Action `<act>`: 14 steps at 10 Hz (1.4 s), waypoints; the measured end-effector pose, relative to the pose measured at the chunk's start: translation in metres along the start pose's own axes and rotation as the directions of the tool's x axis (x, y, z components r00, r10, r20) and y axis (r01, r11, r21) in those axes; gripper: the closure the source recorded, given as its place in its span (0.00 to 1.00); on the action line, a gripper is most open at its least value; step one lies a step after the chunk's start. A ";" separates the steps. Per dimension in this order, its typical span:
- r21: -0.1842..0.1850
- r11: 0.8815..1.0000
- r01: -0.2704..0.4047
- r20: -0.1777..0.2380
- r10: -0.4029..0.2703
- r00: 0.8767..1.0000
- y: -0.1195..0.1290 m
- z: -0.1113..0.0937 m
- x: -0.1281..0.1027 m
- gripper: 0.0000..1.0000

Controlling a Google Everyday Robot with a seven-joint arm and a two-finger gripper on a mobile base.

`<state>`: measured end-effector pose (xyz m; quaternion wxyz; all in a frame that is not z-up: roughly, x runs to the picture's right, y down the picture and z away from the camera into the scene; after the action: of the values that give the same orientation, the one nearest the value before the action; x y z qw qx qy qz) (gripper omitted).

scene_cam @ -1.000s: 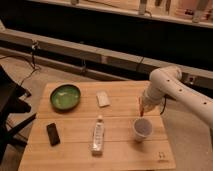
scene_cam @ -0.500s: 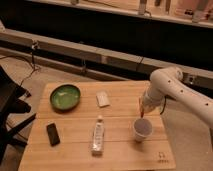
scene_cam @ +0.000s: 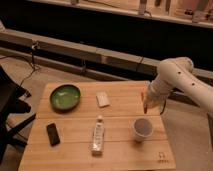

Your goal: Place the pepper in the ceramic cup

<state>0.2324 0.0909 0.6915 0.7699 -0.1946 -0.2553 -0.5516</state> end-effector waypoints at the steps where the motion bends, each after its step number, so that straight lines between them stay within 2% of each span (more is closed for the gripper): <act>1: 0.000 1.000 0.006 0.006 -0.006 1.000 0.004 -0.003 -0.012 0.93; 4: 0.000 1.000 0.031 0.029 -0.031 0.999 0.005 0.001 -0.046 0.93; 6: -0.005 0.999 0.049 0.082 -0.048 0.995 0.002 0.014 -0.067 0.93; 7: -0.009 0.999 0.043 0.086 -0.043 0.995 0.004 0.017 -0.075 0.93; 10: -0.013 0.999 0.032 0.049 -0.031 0.998 0.009 0.015 -0.069 0.93; 11: -0.009 0.999 0.035 0.042 -0.034 0.999 0.003 0.018 -0.057 0.93; 13: -0.010 0.999 0.035 0.053 -0.034 0.998 0.002 0.019 -0.056 0.91; 14: -0.011 0.999 0.037 0.061 -0.036 0.997 0.002 0.018 -0.062 0.84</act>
<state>0.2148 0.1490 0.6681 0.7504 -0.2112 -0.2790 -0.5607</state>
